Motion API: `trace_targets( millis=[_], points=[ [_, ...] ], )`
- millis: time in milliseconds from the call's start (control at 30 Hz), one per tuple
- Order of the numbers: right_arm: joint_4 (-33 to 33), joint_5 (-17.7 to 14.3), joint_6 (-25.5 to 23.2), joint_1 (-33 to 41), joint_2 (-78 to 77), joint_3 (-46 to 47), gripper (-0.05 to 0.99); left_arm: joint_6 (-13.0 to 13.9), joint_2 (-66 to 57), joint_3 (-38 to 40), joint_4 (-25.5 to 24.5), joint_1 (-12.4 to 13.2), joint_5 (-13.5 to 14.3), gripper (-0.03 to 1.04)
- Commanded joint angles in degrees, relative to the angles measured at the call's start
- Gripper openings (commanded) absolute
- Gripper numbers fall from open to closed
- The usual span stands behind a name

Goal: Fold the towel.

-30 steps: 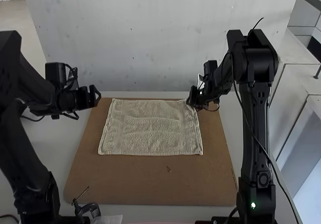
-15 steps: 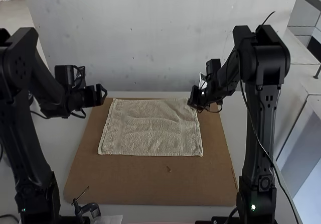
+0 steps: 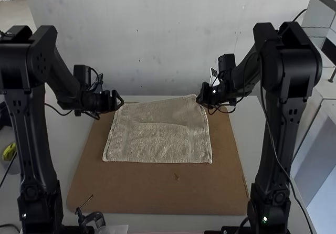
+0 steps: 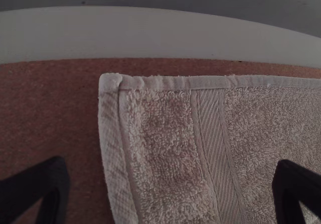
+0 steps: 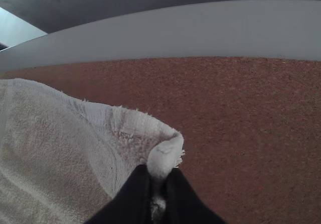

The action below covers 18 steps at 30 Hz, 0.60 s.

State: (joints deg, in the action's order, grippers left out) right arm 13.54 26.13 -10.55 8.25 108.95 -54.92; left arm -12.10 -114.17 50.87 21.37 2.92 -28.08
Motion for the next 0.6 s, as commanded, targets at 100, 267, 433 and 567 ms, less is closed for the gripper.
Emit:
trace_targets(
  millis=[100, 267, 433, 567],
  points=[
    [0.70, 1.47, -0.18, 1.42, -3.92, 1.48, 0.03, 0.50, -5.54, 7.31, -3.87, -0.37, -1.37, 0.89],
    [0.70, 1.91, -0.09, 2.30, -5.85, 2.62, 0.03, 1.90, -9.40, 14.43, -10.12, -0.11, -1.28, 0.89],
    [0.70, 2.17, 0.00, 2.56, -6.82, 3.41, 0.03, 3.40, -12.22, 19.88, -15.48, -0.54, -1.28, 0.89],
    [0.96, 2.52, 0.00, 2.12, -6.90, 3.59, 0.03, 3.40, -13.10, 21.37, -17.76, -1.07, -1.28, 0.76]
  ],
)
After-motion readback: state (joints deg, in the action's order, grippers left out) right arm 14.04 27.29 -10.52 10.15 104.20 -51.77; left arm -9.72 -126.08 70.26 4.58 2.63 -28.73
